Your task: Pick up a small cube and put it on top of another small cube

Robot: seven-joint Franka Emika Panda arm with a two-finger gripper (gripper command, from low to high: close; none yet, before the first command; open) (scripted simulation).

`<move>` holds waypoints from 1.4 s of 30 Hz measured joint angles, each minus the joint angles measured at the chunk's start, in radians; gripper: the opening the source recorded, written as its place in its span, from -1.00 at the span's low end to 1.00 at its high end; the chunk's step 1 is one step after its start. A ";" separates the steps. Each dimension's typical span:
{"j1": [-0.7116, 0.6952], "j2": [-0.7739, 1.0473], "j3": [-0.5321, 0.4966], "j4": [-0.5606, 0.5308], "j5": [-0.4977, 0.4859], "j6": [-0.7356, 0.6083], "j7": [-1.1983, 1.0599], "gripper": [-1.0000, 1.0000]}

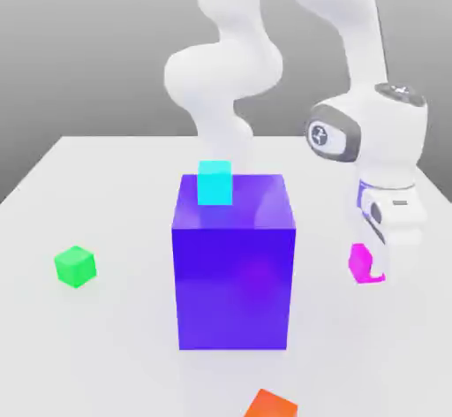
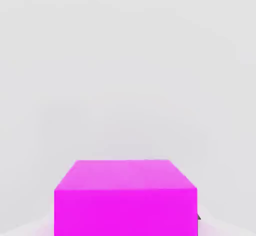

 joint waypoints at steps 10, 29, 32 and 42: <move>-0.103 0.075 -0.050 0.212 -0.200 -0.083 -0.433 -1.00; -0.587 -0.030 -0.454 0.243 -0.590 -0.216 -0.671 -1.00; -0.674 -0.080 -0.480 0.201 -0.596 -0.227 -0.641 -1.00; -0.862 -0.229 -0.641 0.054 -0.528 -0.232 -0.592 -1.00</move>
